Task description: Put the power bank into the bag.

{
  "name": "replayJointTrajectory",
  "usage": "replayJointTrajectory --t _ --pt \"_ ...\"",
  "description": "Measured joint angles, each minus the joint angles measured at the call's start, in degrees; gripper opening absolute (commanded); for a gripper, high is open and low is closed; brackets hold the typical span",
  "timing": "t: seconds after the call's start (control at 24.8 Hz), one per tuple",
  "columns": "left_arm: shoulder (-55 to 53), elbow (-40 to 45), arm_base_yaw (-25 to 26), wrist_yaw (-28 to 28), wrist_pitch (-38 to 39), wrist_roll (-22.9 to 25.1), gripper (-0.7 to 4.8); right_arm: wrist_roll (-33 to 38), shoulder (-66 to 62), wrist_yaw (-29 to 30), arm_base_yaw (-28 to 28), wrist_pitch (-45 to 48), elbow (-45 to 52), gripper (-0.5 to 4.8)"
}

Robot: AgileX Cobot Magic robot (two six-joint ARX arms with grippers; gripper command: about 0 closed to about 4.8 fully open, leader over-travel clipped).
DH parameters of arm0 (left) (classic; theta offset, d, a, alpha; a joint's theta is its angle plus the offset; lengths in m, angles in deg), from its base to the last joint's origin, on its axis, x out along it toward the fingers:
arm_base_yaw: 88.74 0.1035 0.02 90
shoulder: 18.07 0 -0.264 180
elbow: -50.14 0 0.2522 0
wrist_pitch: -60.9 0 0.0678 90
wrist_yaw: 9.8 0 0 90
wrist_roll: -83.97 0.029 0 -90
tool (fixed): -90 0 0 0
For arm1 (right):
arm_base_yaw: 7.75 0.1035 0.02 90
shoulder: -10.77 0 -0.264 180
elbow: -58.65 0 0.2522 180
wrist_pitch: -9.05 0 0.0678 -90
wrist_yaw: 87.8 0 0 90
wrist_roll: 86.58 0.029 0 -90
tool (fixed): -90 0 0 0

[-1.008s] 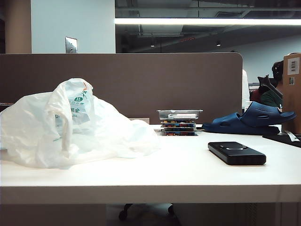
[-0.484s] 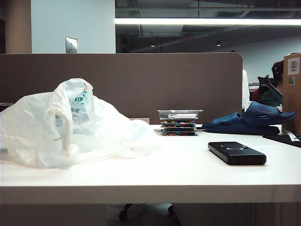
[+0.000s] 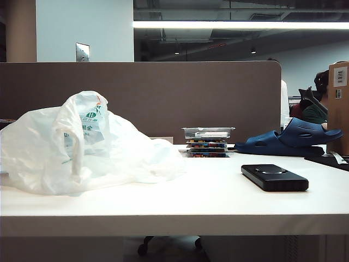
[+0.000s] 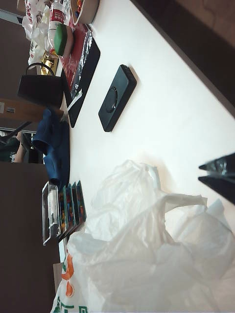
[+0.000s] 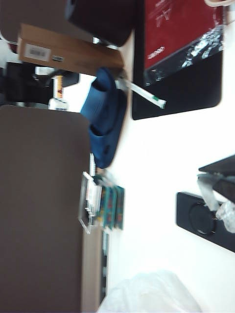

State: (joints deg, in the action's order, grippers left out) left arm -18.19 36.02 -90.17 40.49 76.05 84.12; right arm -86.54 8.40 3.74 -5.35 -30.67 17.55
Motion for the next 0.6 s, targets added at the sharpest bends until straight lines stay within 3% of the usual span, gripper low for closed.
replayJointTrajectory --t 0.24,0.6 --pt "0.0 0.0 0.0 0.0 0.1 0.0 -0.06 0.3 -11.1 4.8 0.1 -3.0 -9.2 -0.06" --pt "0.0 0.0 0.0 0.0 0.1 0.0 -0.06 0.3 -32.5 6.2 0.1 -19.7 -29.6 -0.06"
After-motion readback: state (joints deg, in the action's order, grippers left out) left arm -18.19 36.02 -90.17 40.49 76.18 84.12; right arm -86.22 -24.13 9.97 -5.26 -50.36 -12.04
